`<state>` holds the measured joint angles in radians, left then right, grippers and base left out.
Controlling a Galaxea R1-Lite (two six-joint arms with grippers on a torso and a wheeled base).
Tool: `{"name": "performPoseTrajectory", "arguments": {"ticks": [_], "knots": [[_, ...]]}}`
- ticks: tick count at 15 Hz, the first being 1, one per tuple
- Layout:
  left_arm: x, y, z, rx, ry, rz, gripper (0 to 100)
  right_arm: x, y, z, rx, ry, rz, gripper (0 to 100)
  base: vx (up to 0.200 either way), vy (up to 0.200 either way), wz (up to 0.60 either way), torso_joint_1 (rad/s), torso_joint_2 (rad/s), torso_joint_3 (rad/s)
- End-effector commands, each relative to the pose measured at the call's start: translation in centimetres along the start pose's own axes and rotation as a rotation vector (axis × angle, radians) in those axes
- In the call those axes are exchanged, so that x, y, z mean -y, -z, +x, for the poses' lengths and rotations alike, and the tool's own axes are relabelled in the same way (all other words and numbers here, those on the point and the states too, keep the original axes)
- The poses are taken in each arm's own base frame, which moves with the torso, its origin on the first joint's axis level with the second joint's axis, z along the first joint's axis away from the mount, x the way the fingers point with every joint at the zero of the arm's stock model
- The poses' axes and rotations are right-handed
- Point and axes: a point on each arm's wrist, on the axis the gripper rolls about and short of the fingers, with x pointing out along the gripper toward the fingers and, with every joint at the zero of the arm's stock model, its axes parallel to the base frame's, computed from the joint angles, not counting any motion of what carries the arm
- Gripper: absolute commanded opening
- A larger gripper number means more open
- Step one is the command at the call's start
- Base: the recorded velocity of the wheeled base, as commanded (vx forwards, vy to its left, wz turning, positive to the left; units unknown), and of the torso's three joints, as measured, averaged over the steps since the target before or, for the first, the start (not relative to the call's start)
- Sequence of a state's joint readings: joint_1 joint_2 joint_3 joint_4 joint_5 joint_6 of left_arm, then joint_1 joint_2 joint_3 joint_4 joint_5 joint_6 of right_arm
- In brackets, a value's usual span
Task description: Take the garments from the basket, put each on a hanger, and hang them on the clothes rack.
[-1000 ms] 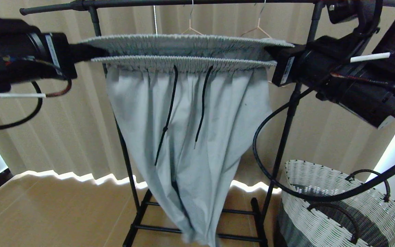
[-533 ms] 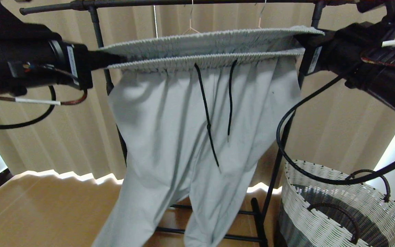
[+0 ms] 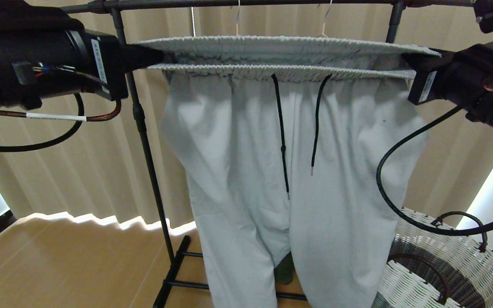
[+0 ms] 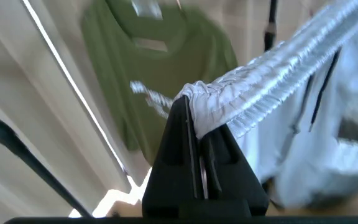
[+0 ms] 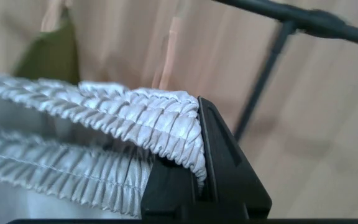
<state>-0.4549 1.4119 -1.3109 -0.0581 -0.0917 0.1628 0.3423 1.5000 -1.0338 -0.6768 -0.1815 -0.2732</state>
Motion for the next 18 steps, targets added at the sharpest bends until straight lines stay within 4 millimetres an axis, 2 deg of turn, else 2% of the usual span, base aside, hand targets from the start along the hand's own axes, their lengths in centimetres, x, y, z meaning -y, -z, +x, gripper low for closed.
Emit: {"name": "performPoseTrajectory", "arguments": {"ticks": [1,3,8,10,12,15,17,18], "knots": [[1.6,2.9,1.0,-0.1,0.061,-0.005,0,-0.1,1.6,-1.0,-0.05,-0.008,-0.01,0,0.0,0.0,0.0,0.0,0.0,0.0],[2.8,4.5,1.2,-0.158,0.084,-0.005,0,-0.6,2.8,-1.9,-0.09,-0.035,-0.012,0,0.0,0.0,0.0,0.0,0.0,0.0],[5.3,4.3,1.1,-0.154,0.143,-0.061,0,-1.8,3.3,-3.4,-0.108,-0.098,-0.004,0,0.0,0.0,0.0,0.0,0.0,0.0],[5.5,4.6,1.6,-0.171,0.13,-0.064,0,-1.8,3.6,-3.8,-0.118,-0.107,-0.004,0,0.0,0.0,0.0,0.0,0.0,0.0],[5.5,4.8,2.3,-0.179,0.114,-0.063,0,-1.5,3.2,-4.7,-0.103,-0.101,-0.001,0,0.0,0.0,0.0,0.0,0.0,0.0],[5.6,4.2,5.9,-0.145,0.046,-0.041,0,-0.8,2.0,-8.7,-0.085,-0.133,0.026,0,0.0,0.0,0.0,0.0,0.0,0.0],[5.8,4.3,8.2,-0.148,0.031,-0.04,0,-0.8,2.0,-11.1,-0.108,-0.19,0.079,0,0.0,0.0,0.0,0.0,0.0,0.0],[5.8,4.3,8.2,-0.148,0.031,-0.04,0,-0.8,2.0,-11.1,-0.108,-0.19,0.079,0,0.0,0.0,0.0,0.0,0.0,0.0]]}}
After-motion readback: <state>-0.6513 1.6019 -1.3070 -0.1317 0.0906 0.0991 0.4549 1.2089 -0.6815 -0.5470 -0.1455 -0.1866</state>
